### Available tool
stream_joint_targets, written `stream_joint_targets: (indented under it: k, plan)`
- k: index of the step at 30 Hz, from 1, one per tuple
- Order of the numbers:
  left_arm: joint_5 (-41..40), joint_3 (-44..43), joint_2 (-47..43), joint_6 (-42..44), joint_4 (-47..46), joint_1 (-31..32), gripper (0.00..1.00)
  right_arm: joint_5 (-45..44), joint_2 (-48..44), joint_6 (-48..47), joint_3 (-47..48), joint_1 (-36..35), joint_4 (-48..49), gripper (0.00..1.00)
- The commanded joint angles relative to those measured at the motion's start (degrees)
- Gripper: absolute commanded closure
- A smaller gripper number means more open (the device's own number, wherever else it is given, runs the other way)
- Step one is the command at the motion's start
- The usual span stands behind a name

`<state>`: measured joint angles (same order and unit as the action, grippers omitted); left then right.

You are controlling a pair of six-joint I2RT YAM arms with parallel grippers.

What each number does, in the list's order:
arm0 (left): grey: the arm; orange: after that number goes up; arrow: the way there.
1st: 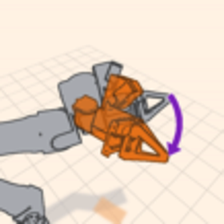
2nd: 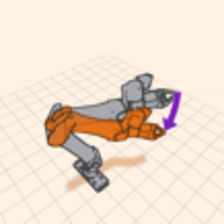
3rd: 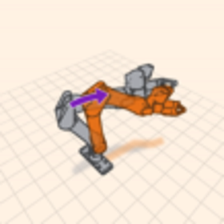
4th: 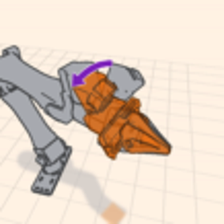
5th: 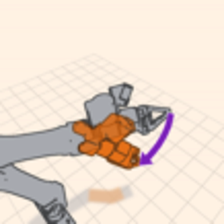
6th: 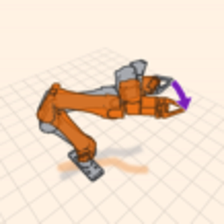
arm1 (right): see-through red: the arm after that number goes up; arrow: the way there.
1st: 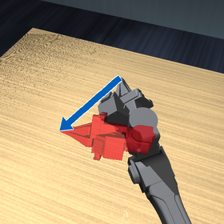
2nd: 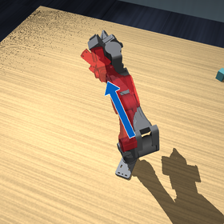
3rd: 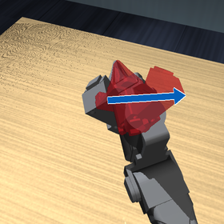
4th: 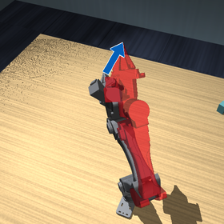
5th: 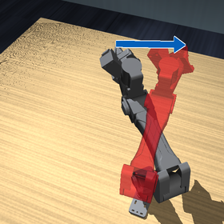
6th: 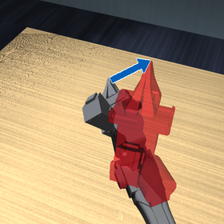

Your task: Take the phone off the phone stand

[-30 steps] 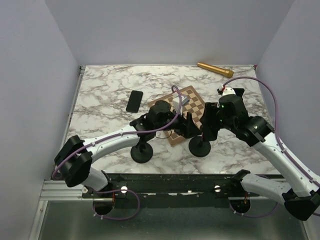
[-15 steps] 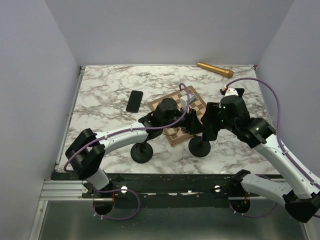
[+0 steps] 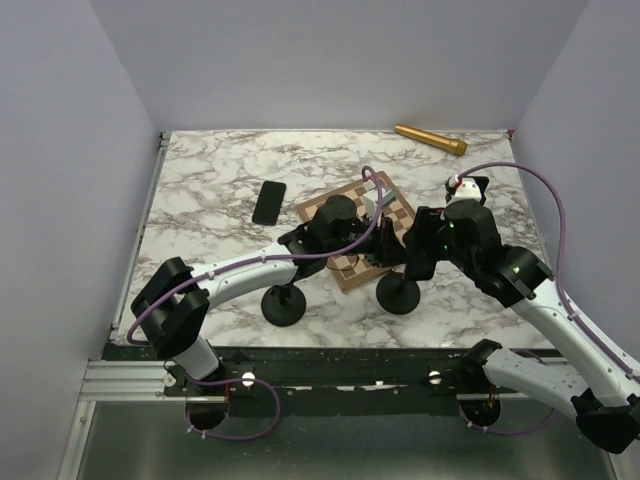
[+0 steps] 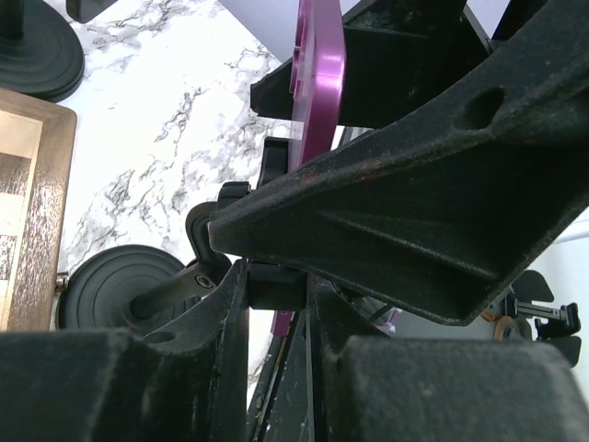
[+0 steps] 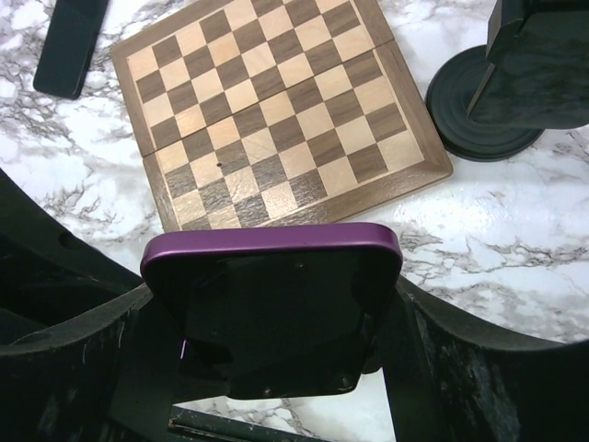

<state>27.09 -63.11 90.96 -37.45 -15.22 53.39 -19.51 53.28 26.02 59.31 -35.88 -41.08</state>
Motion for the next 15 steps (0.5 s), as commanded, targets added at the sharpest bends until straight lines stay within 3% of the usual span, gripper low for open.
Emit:
stream_joint_targets:
  k: [1,4,9,12,15]
  plan:
    - [3.4,3.2,-3.5,1.0,2.3,-0.5,1.0,-11.7,-2.6,-2.7,-1.7,0.4,2.0,0.99]
    - [-0.6,4.4,-5.8,2.3,6.2,-0.9,1.0,-15.9,-3.0,-4.4,-1.9,0.4,0.6,0.99]
    - [-5.1,8.7,-10.3,3.6,4.3,-1.5,1.0,-18.0,-3.2,-6.7,-2.7,0.4,-0.1,0.99]
    - [-0.9,10.8,-10.9,1.6,0.7,-3.6,1.0,-13.2,-2.8,-9.8,-3.8,0.4,1.3,0.99]
    - [8.4,11.1,-9.1,-2.7,-5.2,-6.5,1.0,-4.6,-2.7,-13.6,-4.2,-0.5,3.7,0.99]
